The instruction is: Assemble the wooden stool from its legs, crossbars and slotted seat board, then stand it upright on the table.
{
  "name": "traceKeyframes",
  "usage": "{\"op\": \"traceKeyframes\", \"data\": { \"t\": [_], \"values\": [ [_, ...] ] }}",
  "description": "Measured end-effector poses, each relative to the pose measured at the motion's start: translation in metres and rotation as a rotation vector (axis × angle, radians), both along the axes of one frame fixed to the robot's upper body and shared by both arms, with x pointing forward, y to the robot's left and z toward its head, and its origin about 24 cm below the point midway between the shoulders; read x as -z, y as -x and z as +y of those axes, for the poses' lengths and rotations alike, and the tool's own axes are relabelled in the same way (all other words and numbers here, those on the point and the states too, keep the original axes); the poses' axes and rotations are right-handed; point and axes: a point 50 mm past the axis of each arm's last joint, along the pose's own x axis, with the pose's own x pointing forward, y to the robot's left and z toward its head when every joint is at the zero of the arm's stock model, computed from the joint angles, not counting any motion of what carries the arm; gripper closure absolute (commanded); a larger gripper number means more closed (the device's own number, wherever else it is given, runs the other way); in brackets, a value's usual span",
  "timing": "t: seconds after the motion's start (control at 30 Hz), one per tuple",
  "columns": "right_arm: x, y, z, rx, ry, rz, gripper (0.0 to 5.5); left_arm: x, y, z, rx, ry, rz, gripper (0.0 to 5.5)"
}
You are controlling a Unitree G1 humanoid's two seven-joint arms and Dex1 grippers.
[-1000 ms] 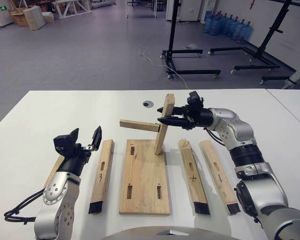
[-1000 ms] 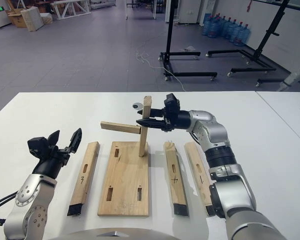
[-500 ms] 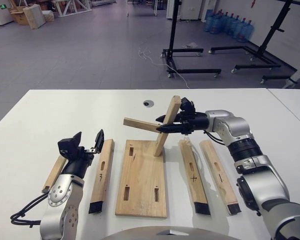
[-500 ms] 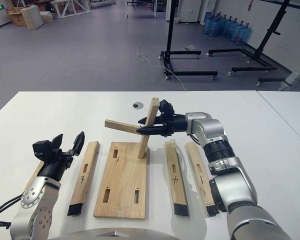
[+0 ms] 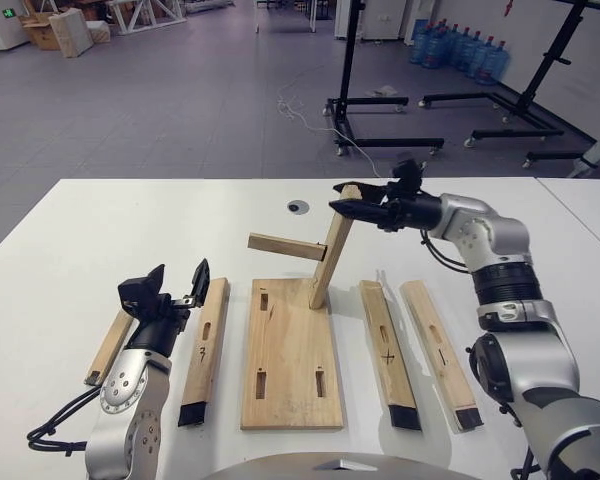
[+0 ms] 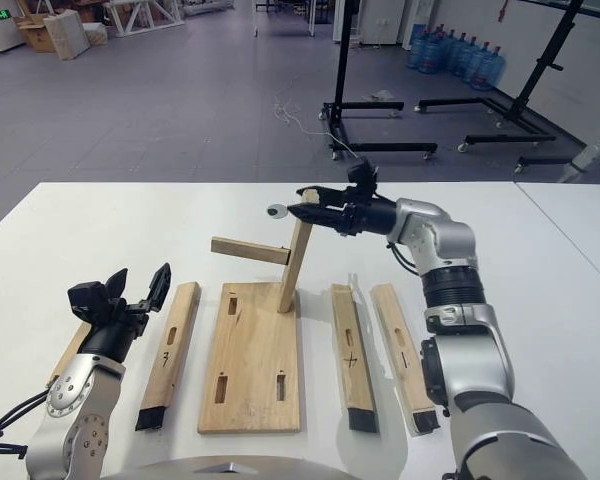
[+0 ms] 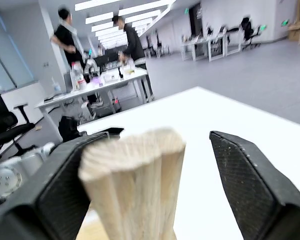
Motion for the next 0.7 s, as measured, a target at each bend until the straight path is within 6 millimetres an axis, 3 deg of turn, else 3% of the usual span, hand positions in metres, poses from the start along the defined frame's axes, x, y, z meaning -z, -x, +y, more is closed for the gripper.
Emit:
{"op": "traceKeyframes", "data": {
  "t": [0.1, 0.23, 0.3, 0.43, 0.5, 0.57, 0.63, 0.7],
  "values": [
    [-0.012, 0.017, -0.017, -0.026, -0.019, -0.023, 1.79, 0.0, 0.001, 0.002, -0.007, 0.018, 0.001, 1.0],
    [0.004, 0.031, -0.038, 0.09, -0.11, 0.071, 1.79, 0.001, 0.004, 0.006, -0.01, 0.009, 0.022, 1.0],
    [0.004, 0.028, -0.054, 0.305, -0.144, 0.072, 1.79, -0.001, 0.004, 0.011, -0.016, -0.01, 0.023, 1.0],
    [0.041, 0.038, -0.068, 0.748, -0.024, 0.137, 1.79, -0.001, 0.007, 0.014, -0.017, -0.032, 0.036, 1.0],
    [0.07, 0.063, -0.071, 0.953, 0.108, 0.212, 1.79, -0.004, 0.011, 0.013, -0.001, -0.06, 0.031, 1.0],
    [0.094, 0.099, -0.07, 1.046, 0.288, 0.273, 1.79, -0.009, 0.018, 0.012, 0.011, -0.09, 0.02, 1.0],
    [0.104, 0.134, -0.068, 1.088, 0.464, 0.297, 1.79, -0.012, 0.024, 0.012, 0.013, -0.112, 0.023, 1.0],
    [0.102, 0.163, -0.066, 1.089, 0.565, 0.32, 1.79, -0.015, 0.026, 0.009, 0.033, -0.128, 0.035, 1.0]
  ]
}}
